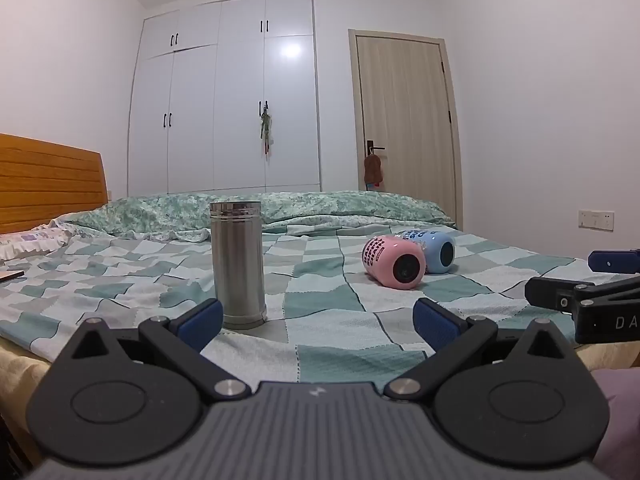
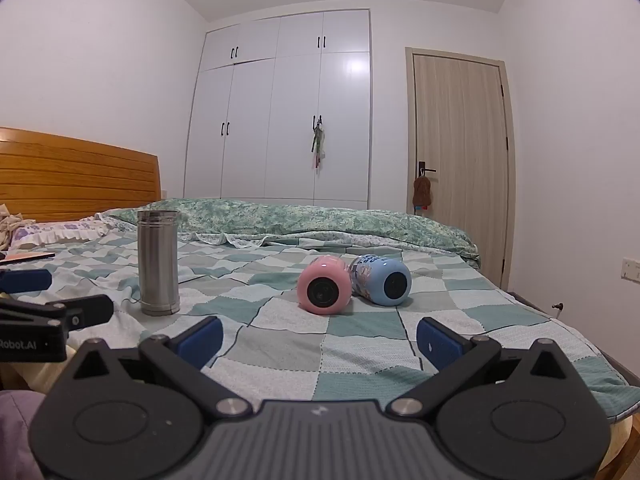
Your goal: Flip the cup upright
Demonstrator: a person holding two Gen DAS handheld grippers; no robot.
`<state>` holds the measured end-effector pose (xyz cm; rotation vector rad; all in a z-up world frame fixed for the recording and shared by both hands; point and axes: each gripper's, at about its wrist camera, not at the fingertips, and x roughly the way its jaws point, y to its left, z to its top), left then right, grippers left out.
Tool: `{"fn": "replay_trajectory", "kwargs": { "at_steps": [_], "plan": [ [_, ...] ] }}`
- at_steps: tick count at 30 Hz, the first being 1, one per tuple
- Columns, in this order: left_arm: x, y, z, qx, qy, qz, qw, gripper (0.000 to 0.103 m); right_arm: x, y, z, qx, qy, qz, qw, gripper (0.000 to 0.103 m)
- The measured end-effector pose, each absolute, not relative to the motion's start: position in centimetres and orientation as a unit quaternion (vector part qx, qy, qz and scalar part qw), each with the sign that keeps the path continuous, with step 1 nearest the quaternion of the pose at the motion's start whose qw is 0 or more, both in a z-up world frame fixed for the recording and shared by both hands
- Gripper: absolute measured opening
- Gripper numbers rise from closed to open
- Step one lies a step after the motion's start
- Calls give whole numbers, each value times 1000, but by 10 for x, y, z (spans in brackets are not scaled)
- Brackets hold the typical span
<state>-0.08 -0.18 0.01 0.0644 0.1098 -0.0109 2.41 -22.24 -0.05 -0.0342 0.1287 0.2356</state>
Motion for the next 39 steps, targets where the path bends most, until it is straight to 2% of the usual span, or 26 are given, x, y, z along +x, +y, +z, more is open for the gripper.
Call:
{"fn": "replay_trajectory", "kwargs": {
  "at_steps": [39],
  "plan": [
    [1, 1, -1, 25, 57, -5, 998, 103, 24, -223, 0, -18, 62, 117, 991, 103]
  ]
}}
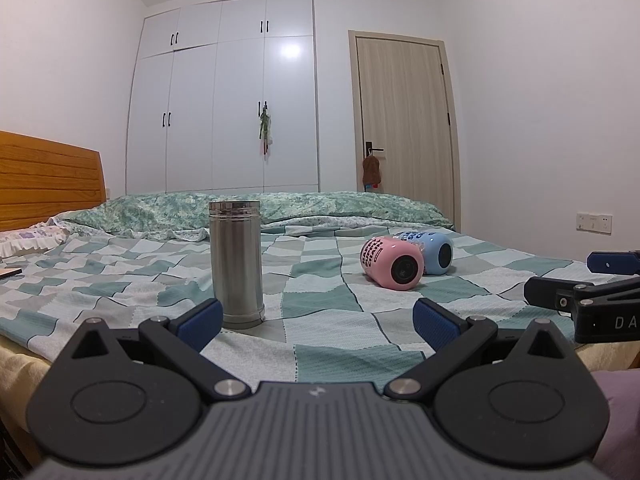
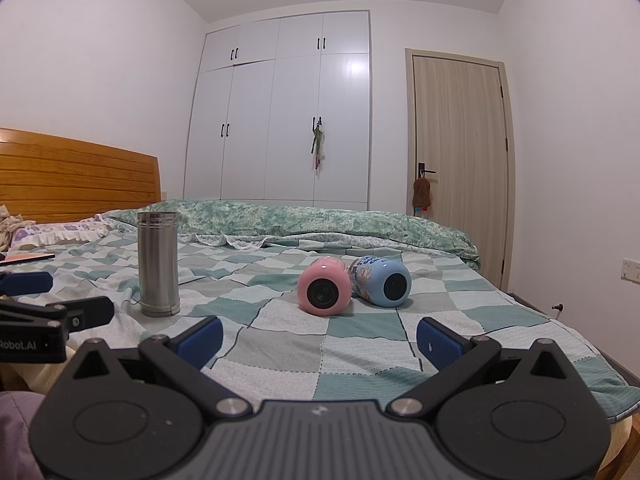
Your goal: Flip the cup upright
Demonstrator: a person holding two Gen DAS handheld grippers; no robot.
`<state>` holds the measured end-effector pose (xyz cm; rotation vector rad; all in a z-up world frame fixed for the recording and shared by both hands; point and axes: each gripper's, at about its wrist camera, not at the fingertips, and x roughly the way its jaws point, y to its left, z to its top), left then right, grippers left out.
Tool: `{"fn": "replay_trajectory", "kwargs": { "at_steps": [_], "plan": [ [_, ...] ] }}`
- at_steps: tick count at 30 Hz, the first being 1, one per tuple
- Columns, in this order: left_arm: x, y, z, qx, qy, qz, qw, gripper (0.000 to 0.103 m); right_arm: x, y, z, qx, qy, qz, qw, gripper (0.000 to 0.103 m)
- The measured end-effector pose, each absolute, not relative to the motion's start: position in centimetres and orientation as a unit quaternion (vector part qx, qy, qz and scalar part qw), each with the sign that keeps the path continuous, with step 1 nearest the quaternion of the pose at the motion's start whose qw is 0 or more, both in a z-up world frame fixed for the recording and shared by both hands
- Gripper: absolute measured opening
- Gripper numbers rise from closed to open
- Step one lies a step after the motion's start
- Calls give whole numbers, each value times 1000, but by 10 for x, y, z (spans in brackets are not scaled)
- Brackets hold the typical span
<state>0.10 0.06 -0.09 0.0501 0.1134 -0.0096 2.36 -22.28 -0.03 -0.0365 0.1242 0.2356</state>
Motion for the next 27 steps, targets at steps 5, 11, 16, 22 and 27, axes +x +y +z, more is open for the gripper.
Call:
{"fn": "replay_trajectory", "kwargs": {
  "at_steps": [5, 11, 16, 22, 27],
  "plan": [
    [1, 1, -1, 25, 57, -5, 998, 103, 23, -223, 0, -18, 62, 118, 991, 103],
    [1, 0, -1, 25, 56, -5, 998, 103, 23, -223, 0, -18, 62, 118, 991, 103],
    [3, -1, -2, 24, 56, -5, 998, 103, 23, -223, 0, -18, 61, 118, 991, 103],
    [3, -1, -2, 24, 56, -5, 998, 103, 23, -222, 0, -18, 61, 118, 991, 103],
    [3, -1, -2, 24, 56, -5, 998, 103, 23, -222, 0, -18, 61, 118, 991, 103]
  ]
}}
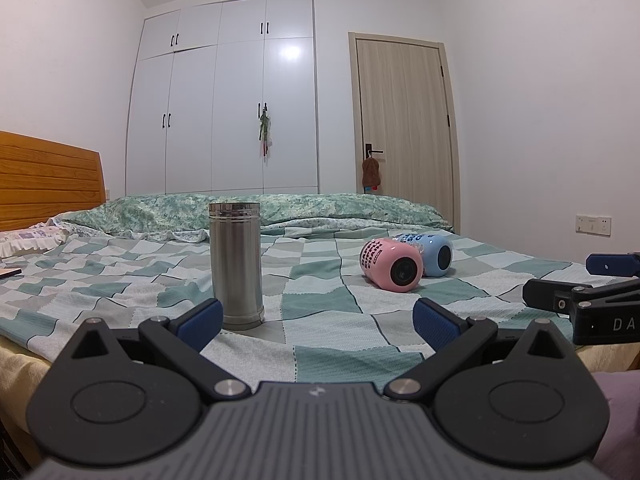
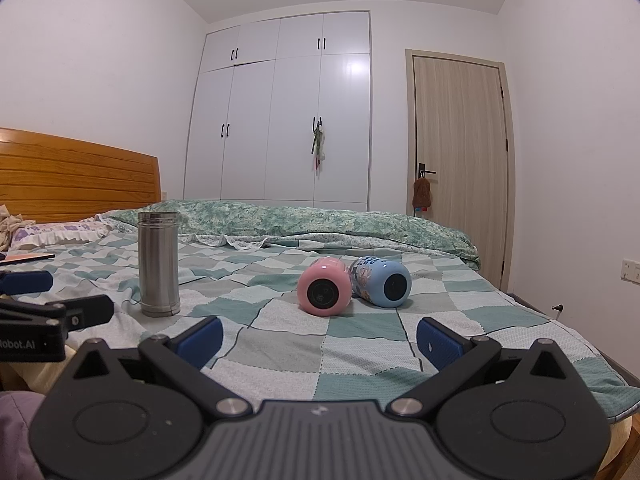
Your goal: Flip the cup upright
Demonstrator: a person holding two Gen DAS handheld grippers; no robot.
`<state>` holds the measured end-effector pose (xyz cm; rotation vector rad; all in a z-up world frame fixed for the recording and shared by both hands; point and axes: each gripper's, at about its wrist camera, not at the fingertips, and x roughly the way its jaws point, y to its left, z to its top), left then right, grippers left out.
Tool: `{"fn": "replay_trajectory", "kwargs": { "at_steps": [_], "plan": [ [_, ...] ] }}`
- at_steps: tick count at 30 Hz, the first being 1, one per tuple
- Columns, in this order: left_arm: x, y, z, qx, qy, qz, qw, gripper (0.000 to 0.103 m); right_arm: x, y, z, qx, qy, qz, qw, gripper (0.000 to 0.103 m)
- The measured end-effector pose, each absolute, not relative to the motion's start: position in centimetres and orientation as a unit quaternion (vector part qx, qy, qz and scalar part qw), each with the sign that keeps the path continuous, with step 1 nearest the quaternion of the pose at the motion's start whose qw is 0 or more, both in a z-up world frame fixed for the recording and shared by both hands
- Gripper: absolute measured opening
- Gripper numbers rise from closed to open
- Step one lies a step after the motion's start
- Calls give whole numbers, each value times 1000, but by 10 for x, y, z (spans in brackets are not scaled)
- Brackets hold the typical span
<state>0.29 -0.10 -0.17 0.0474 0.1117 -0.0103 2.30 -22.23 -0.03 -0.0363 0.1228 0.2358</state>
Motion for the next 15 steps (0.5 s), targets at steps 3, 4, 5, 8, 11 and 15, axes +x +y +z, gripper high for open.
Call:
{"fn": "replay_trajectory", "kwargs": {
  "at_steps": [3, 4, 5, 8, 11, 15],
  "plan": [
    [3, -1, -2, 24, 56, -5, 998, 103, 23, -222, 0, -18, 61, 118, 991, 103],
    [3, -1, -2, 24, 56, -5, 998, 103, 23, -222, 0, -18, 61, 118, 991, 103],
    [3, -1, -2, 24, 56, -5, 998, 103, 23, -222, 0, -18, 61, 118, 991, 103],
    [3, 0, -2, 24, 56, -5, 998, 103, 23, -222, 0, -18, 61, 117, 991, 103],
    [3, -1, -2, 23, 56, -5, 998, 103, 23, -222, 0, -18, 61, 117, 991, 103],
    [3, -2, -2, 23, 56, -6, 998, 103, 23, -222, 0, -18, 61, 118, 991, 103]
  ]
}}
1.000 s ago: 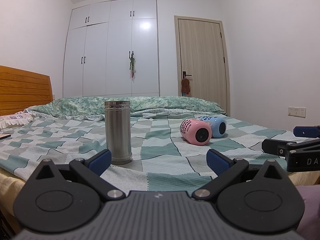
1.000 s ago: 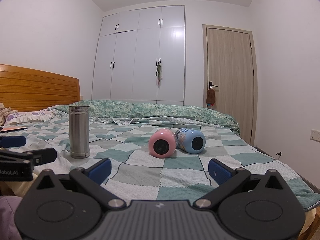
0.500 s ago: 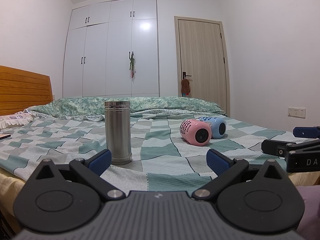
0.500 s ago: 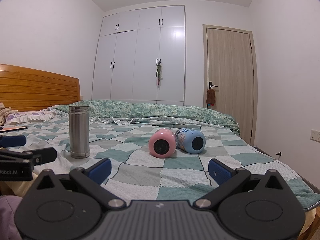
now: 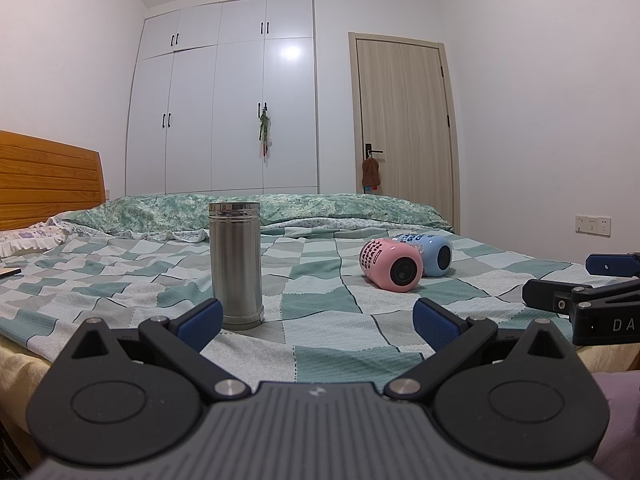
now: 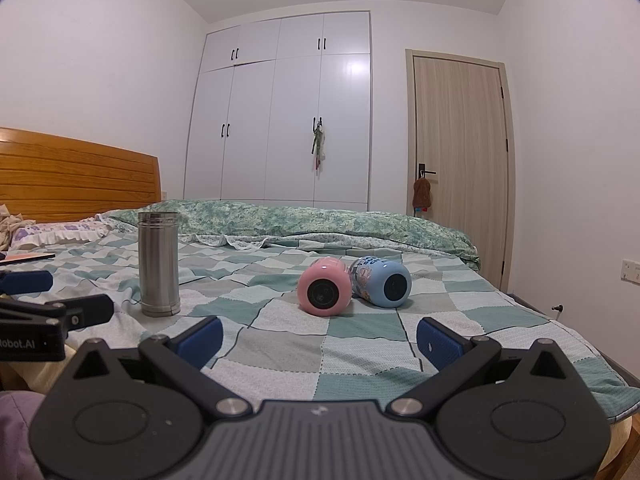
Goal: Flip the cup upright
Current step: 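Move the right tool toward the pink mug lying on its side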
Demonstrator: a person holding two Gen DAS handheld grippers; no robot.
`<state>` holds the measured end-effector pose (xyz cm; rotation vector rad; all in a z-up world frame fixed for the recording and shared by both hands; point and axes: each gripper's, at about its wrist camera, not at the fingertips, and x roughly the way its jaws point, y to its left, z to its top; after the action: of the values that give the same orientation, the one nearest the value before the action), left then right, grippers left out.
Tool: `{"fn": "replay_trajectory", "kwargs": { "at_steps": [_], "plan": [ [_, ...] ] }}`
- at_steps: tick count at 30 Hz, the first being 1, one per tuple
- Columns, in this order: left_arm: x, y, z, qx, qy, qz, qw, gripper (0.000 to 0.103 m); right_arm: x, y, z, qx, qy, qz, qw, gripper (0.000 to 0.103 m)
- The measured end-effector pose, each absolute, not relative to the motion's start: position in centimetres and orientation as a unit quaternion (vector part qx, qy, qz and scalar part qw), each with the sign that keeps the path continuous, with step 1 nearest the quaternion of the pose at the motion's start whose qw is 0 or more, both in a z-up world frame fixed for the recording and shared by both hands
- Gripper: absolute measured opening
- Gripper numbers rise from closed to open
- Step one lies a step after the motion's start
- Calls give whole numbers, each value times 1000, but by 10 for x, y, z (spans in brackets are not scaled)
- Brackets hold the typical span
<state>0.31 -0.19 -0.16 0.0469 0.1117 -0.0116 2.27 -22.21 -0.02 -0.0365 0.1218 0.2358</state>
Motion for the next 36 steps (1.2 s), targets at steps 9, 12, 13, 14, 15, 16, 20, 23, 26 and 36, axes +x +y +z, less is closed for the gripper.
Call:
{"fn": "replay_trajectory", "kwargs": {
  "at_steps": [9, 12, 13, 14, 15, 16, 20, 23, 26, 36],
  "plan": [
    [4, -2, -1, 23, 58, -7, 998, 103, 23, -220, -1, -16, 63, 119, 991, 103],
    [10, -6, 2, 27, 70, -10, 997, 103, 28, -223, 2, -2, 76, 125, 989, 103],
    [12, -7, 3, 28, 73, -11, 997, 103, 31, -223, 3, 0, 78, 126, 989, 103],
    [15, -8, 5, 29, 75, -14, 997, 103, 35, -225, 5, 4, 81, 125, 989, 103],
    [20, -10, 7, 28, 76, -19, 997, 103, 37, -227, 7, 5, 82, 124, 989, 103],
    [23, -12, 9, 28, 77, -21, 996, 103, 42, -228, 9, 2, 81, 121, 989, 103],
    [48, -22, 21, 34, 77, -28, 996, 103, 59, -236, 19, 2, 82, 112, 990, 103],
    [73, -31, 30, 35, 83, -35, 995, 103, 81, -244, 26, 2, 82, 109, 991, 103],
    [102, -39, 38, 35, 95, -42, 994, 103, 107, -252, 34, 3, 84, 107, 991, 103],
    [216, -67, 63, 34, 146, -57, 987, 103, 210, -276, 58, -17, 97, 106, 990, 103]
  ]
}}
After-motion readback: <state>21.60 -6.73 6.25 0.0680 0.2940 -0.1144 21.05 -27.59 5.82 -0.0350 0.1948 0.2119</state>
